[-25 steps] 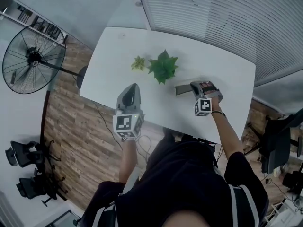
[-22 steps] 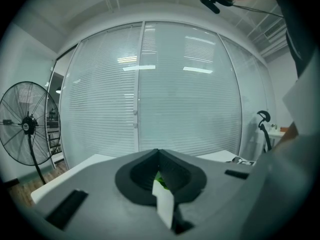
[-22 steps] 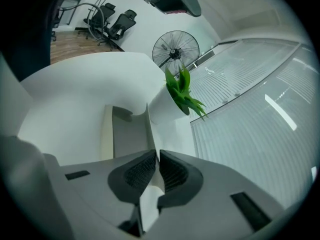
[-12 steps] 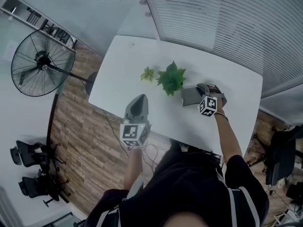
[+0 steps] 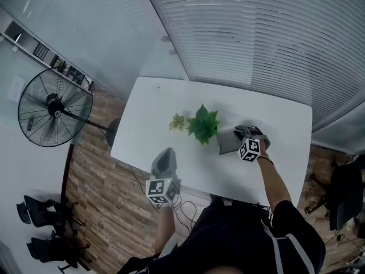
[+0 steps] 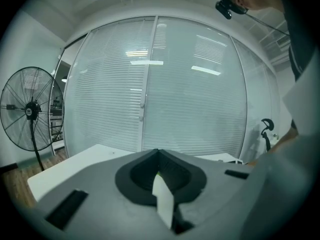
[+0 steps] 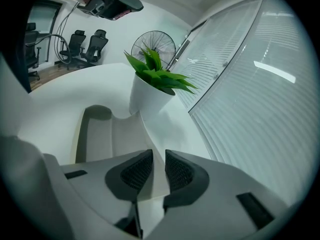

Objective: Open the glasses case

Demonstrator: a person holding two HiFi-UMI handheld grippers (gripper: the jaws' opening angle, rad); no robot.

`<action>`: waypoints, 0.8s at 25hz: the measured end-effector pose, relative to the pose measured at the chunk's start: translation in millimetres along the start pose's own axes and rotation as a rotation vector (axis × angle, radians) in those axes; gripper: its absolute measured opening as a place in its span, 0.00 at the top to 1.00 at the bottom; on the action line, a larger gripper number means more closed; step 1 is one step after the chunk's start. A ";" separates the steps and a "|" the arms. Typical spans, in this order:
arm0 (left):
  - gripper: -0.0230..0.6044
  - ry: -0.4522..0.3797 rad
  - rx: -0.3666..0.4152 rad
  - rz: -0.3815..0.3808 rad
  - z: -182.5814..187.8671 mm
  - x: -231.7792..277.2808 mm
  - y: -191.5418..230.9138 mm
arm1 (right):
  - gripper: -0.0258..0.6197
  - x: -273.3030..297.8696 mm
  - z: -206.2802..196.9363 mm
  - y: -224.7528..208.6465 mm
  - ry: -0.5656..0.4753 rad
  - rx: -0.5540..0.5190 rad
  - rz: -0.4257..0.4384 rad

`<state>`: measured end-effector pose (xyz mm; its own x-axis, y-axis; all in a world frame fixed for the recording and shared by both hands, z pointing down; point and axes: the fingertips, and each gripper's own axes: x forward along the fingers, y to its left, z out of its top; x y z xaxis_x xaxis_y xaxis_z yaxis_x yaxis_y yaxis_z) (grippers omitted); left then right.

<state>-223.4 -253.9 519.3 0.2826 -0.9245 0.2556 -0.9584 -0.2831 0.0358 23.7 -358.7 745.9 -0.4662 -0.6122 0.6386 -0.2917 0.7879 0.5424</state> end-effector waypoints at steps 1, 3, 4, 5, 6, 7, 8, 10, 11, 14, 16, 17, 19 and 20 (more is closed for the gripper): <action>0.96 -0.004 -0.001 0.000 1.3 0.3 0.6 | 0.84 -1.5 0.7 -0.3 -0.003 0.008 0.002; 0.96 -0.012 -0.004 -0.003 4.1 1.0 0.9 | 0.85 -7.2 3.3 -1.5 -0.011 0.025 0.002; 0.96 -0.016 -0.004 -0.006 5.5 1.1 0.6 | 0.84 -11.2 5.7 -2.5 -0.016 0.033 -0.001; 0.96 -0.020 -0.003 -0.010 6.8 1.0 0.0 | 0.84 -15.8 8.8 -3.8 -0.023 0.041 -0.007; 0.96 -0.025 -0.001 -0.014 7.9 1.0 -0.7 | 0.85 -20.7 12.3 -6.3 -0.034 0.052 -0.019; 0.96 -0.030 -0.001 -0.019 8.7 1.6 -1.6 | 0.86 -26.2 15.8 -10.8 -0.047 0.067 -0.037; 0.96 -0.034 0.000 -0.024 9.3 2.3 -2.7 | 0.87 -32.3 19.2 -17.1 -0.061 0.087 -0.061; 0.96 -0.043 0.002 -0.033 11.2 2.5 -6.1 | 0.87 -48.1 27.6 -32.9 -0.094 0.127 -0.115; 0.96 -0.049 0.004 -0.039 12.9 1.8 -8.3 | 0.87 -58.3 33.3 -42.1 -0.115 0.152 -0.146; 0.96 -0.072 0.006 -0.059 20.4 -0.5 -16.6 | 0.90 -104.0 57.5 -73.6 -0.215 0.297 -0.244; 0.96 -0.088 0.010 -0.073 26.7 -1.0 -23.5 | 0.91 -145.5 76.1 -95.0 -0.314 0.445 -0.310; 0.96 -0.093 0.014 -0.079 29.4 -1.2 -27.3 | 0.92 -167.0 83.4 -104.2 -0.359 0.515 -0.339; 0.96 -0.101 0.026 -0.090 34.6 -2.4 -35.4 | 0.93 -207.4 91.2 -118.3 -0.420 0.628 -0.387; 0.96 -0.109 0.037 -0.097 38.5 -2.7 -39.5 | 0.93 -226.2 92.6 -123.8 -0.442 0.673 -0.407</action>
<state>-184.8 -250.0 480.0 0.3783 -0.9140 0.1464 -0.9249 -0.3798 0.0191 87.9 -311.5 483.8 -0.4580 -0.8803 0.1236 -0.8668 0.4731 0.1576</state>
